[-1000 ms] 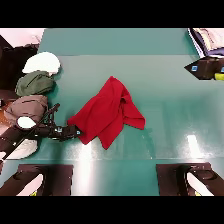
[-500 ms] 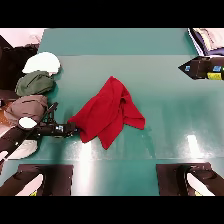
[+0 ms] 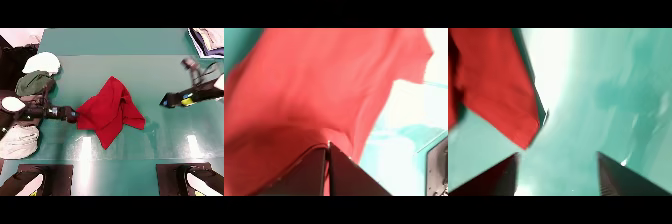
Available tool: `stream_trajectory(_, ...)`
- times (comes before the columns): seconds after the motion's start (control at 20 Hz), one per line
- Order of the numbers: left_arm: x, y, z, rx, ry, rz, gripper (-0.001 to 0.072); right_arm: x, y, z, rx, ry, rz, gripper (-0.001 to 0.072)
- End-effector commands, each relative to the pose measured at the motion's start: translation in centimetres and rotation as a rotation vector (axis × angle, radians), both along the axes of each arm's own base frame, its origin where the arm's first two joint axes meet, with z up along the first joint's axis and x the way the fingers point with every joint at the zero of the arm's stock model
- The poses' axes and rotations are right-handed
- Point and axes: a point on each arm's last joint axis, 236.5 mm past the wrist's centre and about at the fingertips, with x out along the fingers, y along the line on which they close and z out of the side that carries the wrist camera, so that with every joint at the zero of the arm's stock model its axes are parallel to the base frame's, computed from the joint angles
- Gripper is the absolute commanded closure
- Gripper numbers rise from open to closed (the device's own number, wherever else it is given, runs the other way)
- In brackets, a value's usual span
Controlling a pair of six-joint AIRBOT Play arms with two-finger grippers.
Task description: Fold the shirts.
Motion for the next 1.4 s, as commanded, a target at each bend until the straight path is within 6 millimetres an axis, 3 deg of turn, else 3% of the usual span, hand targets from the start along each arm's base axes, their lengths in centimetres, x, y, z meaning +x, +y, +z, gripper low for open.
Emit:
stream_trajectory(0.0, 1.5, -0.2, 4.1, 0.005, -0.095, -0.031, 0.0685, -1.2, 2.4, -6.5, 0.102, 0.131, 0.035, 0.0205)
stream_trajectory(0.25, 1.6, -0.1, 4.1, 0.011, -0.1, -0.029, 0.0685, 0.7, 5.1, -8.7, 0.225, 0.156, -0.008, 0.0205)
stream_trajectory(0.5, 2.0, 0.0, 4.2, 0.012, -0.11, -0.018, 0.0685, -1.2, 8.0, -11.1, 0.215, 0.235, 0.073, 0.0207)
stream_trajectory(0.6, 1.9, 0.0, 4.1, 0.011, -0.108, -0.019, 0.0685, -1.3, 8.9, -11.5, 0.202, 0.22, 0.101, 0.0342)
stream_trajectory(0.75, 1.9, 0.0, 4.2, 0.011, -0.109, -0.021, 0.0686, -0.4, 8.9, -10.6, 0.193, 0.145, 0.125, 0.0693)
stream_trajectory(0.8, 2.2, 0.2, 4.7, 0.019, -0.124, -0.021, 0.0686, 0.2, 8.6, -9.4, 0.195, 0.114, 0.128, 0.0694)
stream_trajectory(0.9, 3.9, 0.6, 8.4, 0.019, -0.218, -0.006, 0.0686, 2.8, 6.8, -4.9, 0.167, -0.014, 0.137, 0.0695)
stream_trajectory(0.95, 4.9, 1.0, 11.3, 0.019, -0.288, 0.006, 0.0686, 4.7, 5.5, -1.2, 0.151, -0.114, 0.125, 0.0696)
stream_trajectory(1.0, 5.9, 1.3, 14.9, 0.019, -0.376, 0.015, 0.0686, 6.5, 4.1, 3.0, 0.138, -0.227, 0.097, 0.0696)
stream_trajectory(1.1, 6.5, 1.5, 22.6, 0.02, -0.561, 0.018, 0.0686, 9.2, 0.9, 13.8, 0.107, -0.503, 0.028, 0.0697)
stream_trajectory(1.2, 5.3, 1.4, 31.1, 0.02, -0.761, 0.01, 0.0686, 9.3, -2.4, 24.3, 0.052, -0.754, -0.04, 0.0697)
stream_trajectory(1.35, 1.1, 1.3, 41.9, 0.021, -1.036, 0.008, 0.0685, 5.7, -5.4, 37.0, -0.019, -1.062, -0.107, 0.0697)
